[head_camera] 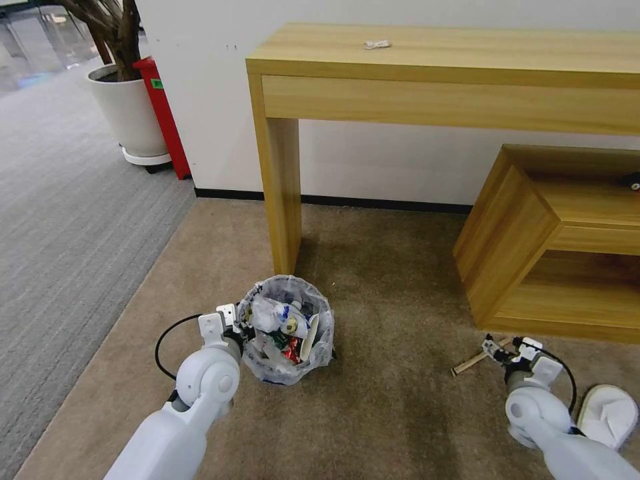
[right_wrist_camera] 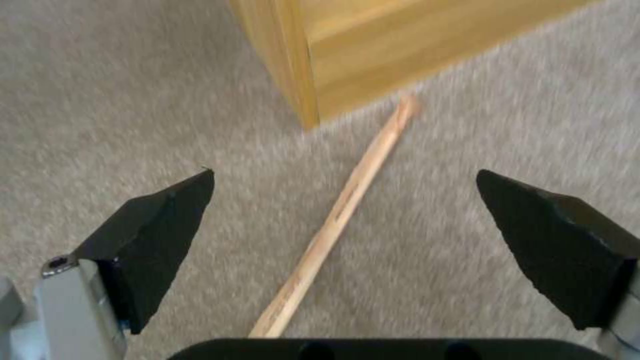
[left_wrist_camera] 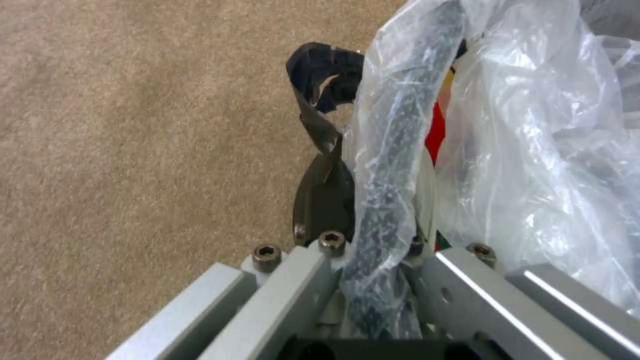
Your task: Pick up the trash bin and place the garbage on the floor into it.
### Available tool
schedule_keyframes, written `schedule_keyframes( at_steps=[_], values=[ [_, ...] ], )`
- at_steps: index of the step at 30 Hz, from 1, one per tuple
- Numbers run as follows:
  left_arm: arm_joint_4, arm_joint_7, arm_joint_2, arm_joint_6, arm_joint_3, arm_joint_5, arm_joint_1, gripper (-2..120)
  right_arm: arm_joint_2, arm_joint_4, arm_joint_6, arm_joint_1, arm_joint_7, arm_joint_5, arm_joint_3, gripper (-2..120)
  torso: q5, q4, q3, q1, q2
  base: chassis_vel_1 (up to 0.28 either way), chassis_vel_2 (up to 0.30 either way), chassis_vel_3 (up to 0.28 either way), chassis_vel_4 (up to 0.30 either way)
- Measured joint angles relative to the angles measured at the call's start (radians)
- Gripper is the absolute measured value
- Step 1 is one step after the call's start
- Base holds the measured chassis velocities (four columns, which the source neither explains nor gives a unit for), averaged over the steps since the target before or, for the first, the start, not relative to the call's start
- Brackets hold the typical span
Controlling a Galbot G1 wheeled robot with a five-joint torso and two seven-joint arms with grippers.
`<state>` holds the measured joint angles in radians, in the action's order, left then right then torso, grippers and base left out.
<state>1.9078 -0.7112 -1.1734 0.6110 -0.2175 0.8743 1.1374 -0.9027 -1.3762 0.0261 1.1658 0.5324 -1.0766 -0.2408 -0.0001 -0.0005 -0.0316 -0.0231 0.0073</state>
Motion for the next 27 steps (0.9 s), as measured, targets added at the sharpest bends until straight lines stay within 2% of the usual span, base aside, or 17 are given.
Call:
schedule_keyframes(
  at_steps=[9, 14, 27],
  values=[
    [0.011, -0.006, -0.005, -0.001, -0.001, -0.002, 0.012, 0, -0.092, 0.137, -0.034, -0.065, 0.022, -0.016, -0.002, 100, 0.0, -0.0003, 0.0, 0.0, 0.0, 0.0, 0.0, 0.0, 0.0],
    [0.015, -0.009, -0.005, -0.001, 0.001, -0.002, 0.015, 0, -0.107, 0.176, -0.064, -0.091, 0.023, -0.024, -0.004, 100, -0.0001, -0.0003, 0.0, 0.0, 0.0, 0.0, 0.0, 0.0, 0.0],
    [0.036, -0.014, -0.009, 0.0, -0.001, 0.0, 0.027, 0, -0.148, 0.298, -0.1, -0.179, 0.026, -0.002, 0.07, 100, -0.0001, -0.0002, 0.0, 0.0, 0.0, 0.0, 0.0, 0.0, 0.0]
  ],
)
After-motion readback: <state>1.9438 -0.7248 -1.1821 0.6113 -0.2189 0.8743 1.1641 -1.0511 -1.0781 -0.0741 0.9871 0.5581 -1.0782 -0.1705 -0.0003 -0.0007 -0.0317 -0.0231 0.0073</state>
